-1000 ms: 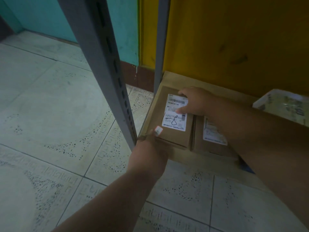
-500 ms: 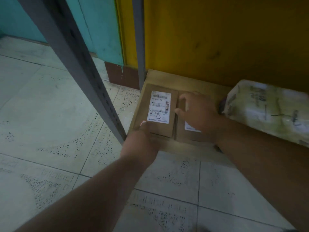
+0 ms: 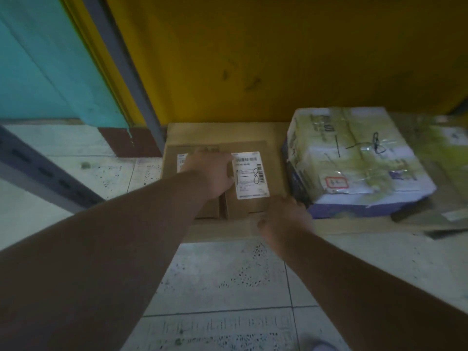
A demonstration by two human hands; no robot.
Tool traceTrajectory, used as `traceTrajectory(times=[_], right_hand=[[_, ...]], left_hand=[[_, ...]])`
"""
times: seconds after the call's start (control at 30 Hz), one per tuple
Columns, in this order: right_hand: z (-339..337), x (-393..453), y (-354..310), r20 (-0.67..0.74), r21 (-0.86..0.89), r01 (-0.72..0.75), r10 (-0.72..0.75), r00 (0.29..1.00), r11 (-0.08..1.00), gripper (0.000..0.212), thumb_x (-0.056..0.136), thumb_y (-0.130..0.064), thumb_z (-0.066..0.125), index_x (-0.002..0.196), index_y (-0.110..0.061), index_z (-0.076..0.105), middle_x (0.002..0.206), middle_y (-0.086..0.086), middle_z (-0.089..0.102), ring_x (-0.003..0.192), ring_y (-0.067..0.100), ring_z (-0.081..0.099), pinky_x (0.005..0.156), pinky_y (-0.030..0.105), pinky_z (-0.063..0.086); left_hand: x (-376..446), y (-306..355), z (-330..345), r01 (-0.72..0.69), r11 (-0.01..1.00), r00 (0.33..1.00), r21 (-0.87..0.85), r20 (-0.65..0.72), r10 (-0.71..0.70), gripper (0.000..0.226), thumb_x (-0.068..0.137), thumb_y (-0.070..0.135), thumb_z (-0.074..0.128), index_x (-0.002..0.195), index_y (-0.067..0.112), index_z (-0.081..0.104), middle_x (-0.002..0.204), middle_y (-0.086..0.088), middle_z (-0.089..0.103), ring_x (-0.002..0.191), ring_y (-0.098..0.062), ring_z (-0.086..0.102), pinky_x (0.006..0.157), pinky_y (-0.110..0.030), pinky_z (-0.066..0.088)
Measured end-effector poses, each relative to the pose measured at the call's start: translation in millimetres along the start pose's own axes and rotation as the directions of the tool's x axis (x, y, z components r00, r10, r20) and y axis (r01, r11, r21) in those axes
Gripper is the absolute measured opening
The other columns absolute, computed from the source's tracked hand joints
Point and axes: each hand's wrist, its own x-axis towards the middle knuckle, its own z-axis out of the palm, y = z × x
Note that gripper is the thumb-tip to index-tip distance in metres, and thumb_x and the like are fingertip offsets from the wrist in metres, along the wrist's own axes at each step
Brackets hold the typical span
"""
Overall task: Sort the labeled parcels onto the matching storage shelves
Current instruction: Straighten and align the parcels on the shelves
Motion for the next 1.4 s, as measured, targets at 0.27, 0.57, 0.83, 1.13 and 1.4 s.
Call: traceTrajectory(times=[0.27, 0.57, 0.83, 1.13, 1.4], right_hand=[[12, -10, 8, -0.105, -0.063, 0.035, -0.041, 0.994, 0.997, 0.038, 0.099, -0.025, 0.045, 0.134, -0.011, 0.045, 0.125, 0.014, 0.056, 0.112, 0.030, 0.057, 0.087, 0.039, 0.051], [18, -21, 20, -0.122, 0.008, 0.095, -0.094, 0.988, 0.995, 0.046, 0.096, -0.028, 0.052, 0.137, -0.011, 0.039, 0.123, 0.012, 0.055, 0.107, 0.030, 0.060, 0.086, 0.038, 0.051], [18, -19, 23, -0.143, 0.114, 0.056, -0.039, 0.989, 0.992, 0.039, 0.099, -0.028, 0.045, 0.133, -0.011, 0.041, 0.120, 0.012, 0.055, 0.106, 0.030, 0.059, 0.083, 0.036, 0.050], [-7, -41, 38, -0.140, 0.176, 0.182, -0.158, 0.977, 0.967, 0.043, 0.099, -0.037, 0.048, 0.136, -0.017, 0.041, 0.123, 0.007, 0.057, 0.108, 0.024, 0.058, 0.075, 0.027, 0.039], [-65, -87, 107, -0.260, 0.193, 0.352, -0.298, 0.918, 0.916, 0.046, 0.091, -0.050, 0.052, 0.131, -0.029, 0.052, 0.111, -0.011, 0.060, 0.094, 0.010, 0.059, 0.074, 0.025, 0.047]], left_hand=[[10, 11, 20, -0.045, 0.994, 0.999, 0.100, -0.007, 0.046, 0.063, 0.084, 0.054, 0.071, 0.141, 0.033, 0.053, 0.135, -0.002, 0.061, 0.129, -0.028, 0.046, 0.106, -0.040, 0.035], [18, 10, 15, -0.130, 0.981, 0.991, 0.146, 0.053, 0.123, 0.089, 0.069, 0.058, 0.081, 0.147, 0.033, 0.045, 0.149, 0.002, 0.049, 0.132, -0.024, 0.048, 0.109, -0.042, 0.039], [19, 15, 16, -0.154, 0.974, 0.987, 0.164, 0.077, 0.143, 0.079, 0.075, 0.054, 0.079, 0.144, 0.028, 0.050, 0.143, 0.000, 0.052, 0.128, -0.025, 0.050, 0.107, -0.040, 0.042], [10, 18, 8, -0.210, 0.966, 0.976, 0.148, 0.089, 0.198, 0.072, 0.079, 0.048, 0.078, 0.143, 0.030, 0.051, 0.140, 0.000, 0.054, 0.127, -0.024, 0.050, 0.105, -0.036, 0.042], [8, 55, -16, -0.233, 0.963, 0.971, -0.137, 0.020, 0.238, 0.056, 0.085, 0.040, 0.076, 0.135, 0.023, 0.059, 0.132, -0.003, 0.062, 0.115, -0.024, 0.060, 0.092, -0.032, 0.046]])
